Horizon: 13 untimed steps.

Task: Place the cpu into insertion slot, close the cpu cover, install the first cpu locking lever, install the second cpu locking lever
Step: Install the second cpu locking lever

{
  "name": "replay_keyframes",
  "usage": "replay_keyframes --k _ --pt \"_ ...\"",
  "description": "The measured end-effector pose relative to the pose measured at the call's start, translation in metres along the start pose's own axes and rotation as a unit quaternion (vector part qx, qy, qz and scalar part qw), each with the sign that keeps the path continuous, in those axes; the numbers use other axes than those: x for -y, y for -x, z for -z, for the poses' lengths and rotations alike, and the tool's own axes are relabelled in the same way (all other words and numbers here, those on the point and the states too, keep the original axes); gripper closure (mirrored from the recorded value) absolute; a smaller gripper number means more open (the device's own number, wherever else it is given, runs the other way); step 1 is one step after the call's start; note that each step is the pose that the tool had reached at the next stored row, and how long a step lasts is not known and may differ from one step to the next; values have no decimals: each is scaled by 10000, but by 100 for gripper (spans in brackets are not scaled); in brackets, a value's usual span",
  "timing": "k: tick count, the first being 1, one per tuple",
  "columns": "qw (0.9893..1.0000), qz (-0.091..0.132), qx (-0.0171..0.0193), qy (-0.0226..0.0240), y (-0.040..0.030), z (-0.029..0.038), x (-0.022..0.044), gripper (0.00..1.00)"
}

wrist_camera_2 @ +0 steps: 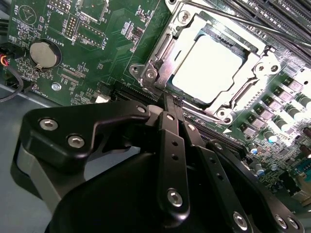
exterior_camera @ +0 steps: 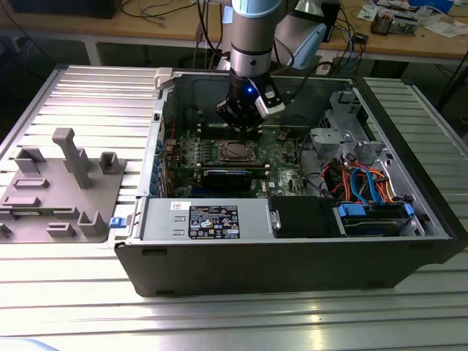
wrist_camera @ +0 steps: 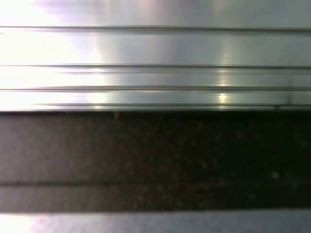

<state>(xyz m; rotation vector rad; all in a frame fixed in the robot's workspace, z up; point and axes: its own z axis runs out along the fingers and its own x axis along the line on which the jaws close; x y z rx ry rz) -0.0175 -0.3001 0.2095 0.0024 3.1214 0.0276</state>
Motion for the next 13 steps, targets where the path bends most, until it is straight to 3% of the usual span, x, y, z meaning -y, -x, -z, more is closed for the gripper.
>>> replay_keyframes --k 5,13 --pt "10000 0 -1 -1 0 3 4 89" --pt "10000 0 0 0 1 69 3 89"
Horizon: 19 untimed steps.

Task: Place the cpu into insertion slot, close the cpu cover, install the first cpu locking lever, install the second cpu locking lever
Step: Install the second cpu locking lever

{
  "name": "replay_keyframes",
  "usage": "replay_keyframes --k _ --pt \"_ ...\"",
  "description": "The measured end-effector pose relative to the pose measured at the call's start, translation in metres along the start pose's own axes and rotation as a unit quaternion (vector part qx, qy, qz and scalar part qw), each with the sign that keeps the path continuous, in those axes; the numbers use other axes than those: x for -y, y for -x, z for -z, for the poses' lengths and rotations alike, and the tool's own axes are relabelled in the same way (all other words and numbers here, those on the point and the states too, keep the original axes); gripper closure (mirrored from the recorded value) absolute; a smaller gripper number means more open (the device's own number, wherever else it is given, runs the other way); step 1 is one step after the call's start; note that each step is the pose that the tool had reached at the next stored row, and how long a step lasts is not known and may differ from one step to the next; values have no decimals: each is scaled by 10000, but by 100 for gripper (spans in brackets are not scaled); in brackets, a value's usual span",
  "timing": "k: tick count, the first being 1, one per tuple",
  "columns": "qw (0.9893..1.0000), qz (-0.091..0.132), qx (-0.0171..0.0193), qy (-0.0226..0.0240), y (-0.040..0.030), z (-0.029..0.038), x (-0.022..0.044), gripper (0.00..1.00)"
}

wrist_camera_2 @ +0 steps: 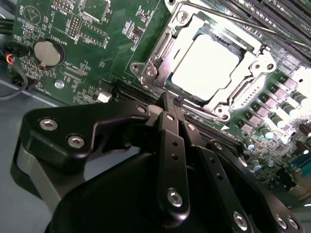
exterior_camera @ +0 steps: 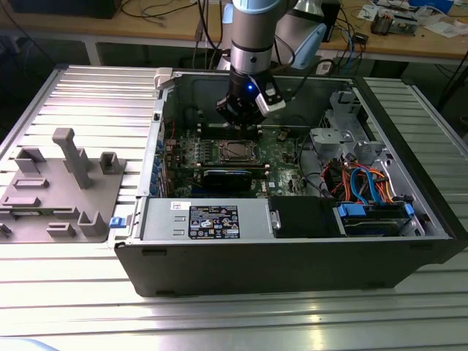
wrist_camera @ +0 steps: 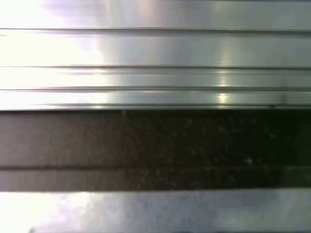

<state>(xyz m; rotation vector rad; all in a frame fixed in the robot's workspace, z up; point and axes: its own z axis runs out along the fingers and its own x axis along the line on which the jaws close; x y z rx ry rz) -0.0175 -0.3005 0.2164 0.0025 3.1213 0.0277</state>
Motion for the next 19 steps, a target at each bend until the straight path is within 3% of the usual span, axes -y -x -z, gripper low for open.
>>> replay_keyframes --k 19 --pt "10000 0 -1 -2 0 21 42 89"
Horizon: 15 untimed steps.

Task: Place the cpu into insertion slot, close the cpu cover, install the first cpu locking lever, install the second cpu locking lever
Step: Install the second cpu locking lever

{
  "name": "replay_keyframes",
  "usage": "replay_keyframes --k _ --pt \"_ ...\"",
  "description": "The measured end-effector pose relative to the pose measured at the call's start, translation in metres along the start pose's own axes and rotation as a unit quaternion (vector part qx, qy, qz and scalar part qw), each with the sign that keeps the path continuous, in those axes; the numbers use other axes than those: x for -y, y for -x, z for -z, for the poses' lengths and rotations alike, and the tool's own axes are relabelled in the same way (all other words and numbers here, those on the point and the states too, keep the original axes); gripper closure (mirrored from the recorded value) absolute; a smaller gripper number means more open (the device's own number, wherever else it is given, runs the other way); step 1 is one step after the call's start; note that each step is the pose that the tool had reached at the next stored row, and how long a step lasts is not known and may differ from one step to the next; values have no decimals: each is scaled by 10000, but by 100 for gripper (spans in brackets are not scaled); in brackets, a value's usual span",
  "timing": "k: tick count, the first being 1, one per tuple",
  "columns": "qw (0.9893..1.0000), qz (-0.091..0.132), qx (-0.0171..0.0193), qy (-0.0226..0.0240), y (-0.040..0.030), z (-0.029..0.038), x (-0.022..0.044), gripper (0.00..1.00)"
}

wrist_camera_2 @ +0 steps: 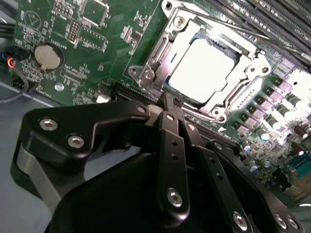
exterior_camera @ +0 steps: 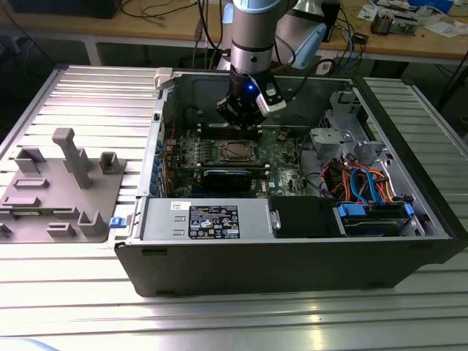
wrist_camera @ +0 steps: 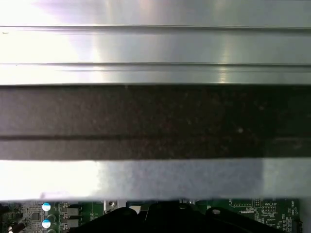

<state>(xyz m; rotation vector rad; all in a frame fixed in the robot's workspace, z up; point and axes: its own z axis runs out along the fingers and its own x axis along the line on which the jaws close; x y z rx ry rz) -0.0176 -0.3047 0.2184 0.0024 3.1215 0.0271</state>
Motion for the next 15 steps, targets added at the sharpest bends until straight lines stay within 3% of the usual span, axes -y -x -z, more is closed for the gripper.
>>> replay_keyframes --k 15 --pt "10000 1 1 -21 4 200 -4 89"
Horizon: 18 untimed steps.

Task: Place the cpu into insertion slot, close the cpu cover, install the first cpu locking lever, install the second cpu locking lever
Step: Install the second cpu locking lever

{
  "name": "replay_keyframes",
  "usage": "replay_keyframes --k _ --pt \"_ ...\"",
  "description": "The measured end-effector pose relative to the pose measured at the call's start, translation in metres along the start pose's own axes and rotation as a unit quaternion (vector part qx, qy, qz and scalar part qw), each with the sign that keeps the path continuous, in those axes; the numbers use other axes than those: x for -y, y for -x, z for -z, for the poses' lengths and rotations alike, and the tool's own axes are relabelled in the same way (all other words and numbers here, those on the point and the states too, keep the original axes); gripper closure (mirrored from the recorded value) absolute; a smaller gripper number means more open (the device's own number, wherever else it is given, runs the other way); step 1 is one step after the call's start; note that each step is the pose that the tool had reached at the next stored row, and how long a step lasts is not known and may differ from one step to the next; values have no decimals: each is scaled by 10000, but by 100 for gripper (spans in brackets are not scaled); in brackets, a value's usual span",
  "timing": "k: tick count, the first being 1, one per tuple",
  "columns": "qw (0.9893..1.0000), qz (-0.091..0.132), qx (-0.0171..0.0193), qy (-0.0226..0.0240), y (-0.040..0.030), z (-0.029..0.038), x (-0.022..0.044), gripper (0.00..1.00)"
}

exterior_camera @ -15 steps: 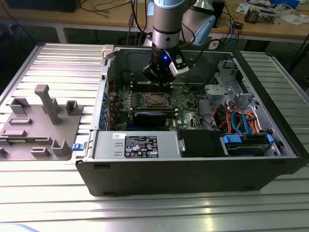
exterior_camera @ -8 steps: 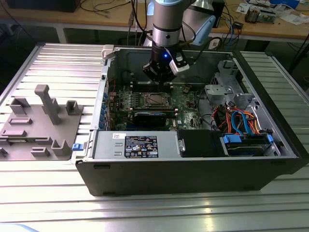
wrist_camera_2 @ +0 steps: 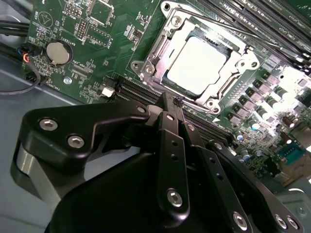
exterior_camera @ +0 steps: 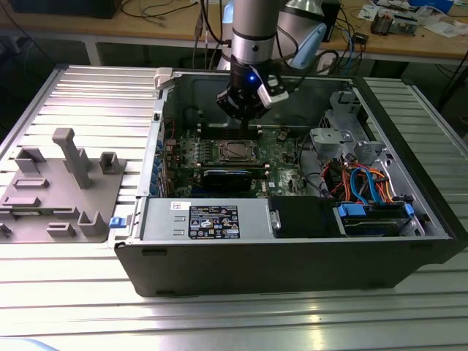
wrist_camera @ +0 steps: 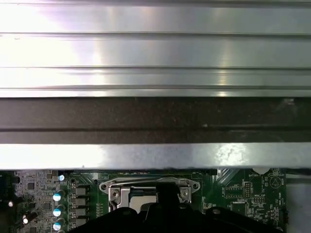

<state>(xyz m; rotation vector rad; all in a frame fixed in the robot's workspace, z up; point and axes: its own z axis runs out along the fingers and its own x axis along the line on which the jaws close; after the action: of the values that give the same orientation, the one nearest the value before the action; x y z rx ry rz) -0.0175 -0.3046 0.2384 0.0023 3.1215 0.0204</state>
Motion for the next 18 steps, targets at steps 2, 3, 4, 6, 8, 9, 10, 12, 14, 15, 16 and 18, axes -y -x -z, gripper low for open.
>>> replay_keyframes --k 2,3,4,6,8,9,10,12,14,15,16,18 --pt "10000 0 0 -14 0 12 -1 89" --pt "10000 1 1 -21 1 16 -1 89" --pt "10000 1 1 -25 0 16 0 89" --pt "10000 1 0 -27 0 18 10 89" --pt "10000 1 0 -26 0 17 20 89" --pt "10000 1 0 -26 0 17 25 89" --pt "10000 1 0 -26 0 18 31 89" --pt "10000 1 0 -26 0 18 54 89" --pt "10000 0 0 -26 0 18 71 89" --pt "10000 0 0 -26 0 18 86 89" --pt "10000 1 0 -26 1 18 95 89" --pt "10000 1 -16 -27 3 18 99 89"
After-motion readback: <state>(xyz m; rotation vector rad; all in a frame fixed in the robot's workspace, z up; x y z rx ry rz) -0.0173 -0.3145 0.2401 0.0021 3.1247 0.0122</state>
